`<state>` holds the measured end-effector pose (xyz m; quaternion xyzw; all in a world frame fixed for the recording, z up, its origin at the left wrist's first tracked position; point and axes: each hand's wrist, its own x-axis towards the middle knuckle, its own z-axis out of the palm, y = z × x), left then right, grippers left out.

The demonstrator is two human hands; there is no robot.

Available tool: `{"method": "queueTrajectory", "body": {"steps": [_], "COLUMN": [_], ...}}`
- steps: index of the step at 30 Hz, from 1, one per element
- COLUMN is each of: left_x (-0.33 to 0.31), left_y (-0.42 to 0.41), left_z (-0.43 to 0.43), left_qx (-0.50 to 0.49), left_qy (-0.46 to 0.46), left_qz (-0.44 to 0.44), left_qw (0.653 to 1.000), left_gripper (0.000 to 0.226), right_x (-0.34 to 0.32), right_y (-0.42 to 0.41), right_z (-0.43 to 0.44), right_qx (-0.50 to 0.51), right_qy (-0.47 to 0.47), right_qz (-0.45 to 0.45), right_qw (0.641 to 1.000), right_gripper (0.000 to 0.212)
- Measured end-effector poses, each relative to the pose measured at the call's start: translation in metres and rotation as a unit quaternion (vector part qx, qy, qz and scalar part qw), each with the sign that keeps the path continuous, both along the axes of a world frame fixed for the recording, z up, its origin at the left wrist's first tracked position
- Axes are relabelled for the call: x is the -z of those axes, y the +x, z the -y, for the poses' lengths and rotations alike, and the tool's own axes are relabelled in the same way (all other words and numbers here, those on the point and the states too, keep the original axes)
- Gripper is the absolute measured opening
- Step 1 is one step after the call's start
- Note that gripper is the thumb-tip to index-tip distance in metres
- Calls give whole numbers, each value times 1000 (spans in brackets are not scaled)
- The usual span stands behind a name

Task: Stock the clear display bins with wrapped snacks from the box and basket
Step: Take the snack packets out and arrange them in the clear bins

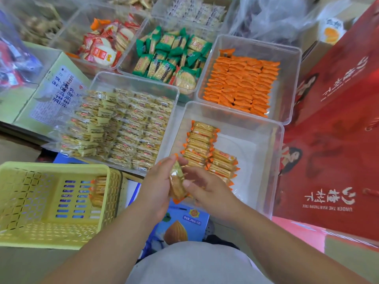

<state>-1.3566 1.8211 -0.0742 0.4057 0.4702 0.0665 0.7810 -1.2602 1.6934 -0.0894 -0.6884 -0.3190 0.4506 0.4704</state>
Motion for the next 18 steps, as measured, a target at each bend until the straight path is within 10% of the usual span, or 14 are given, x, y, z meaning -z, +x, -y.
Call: {"method": "queueTrajectory", "body": {"steps": [6,11,18], "left_x": [-2,17,37], "left_y": [2,-24,-40], "left_z": [10,-6,-14], "left_qx": [132,253,414], "left_qy": [213,497,533], "left_qz": [-56,-218,-298], "left_qw": [966,801,675], "left_gripper": [52,95,145], "right_x": [10,41,97], "right_y": [11,76,130], "right_z": [-1,-3,0], "right_qx": [22,241,248], "right_qy": [-27,-109,-264], "right_qz": [-51,107,268], "right_qw": [998,958,893], "right_gripper": [11,15,28]}}
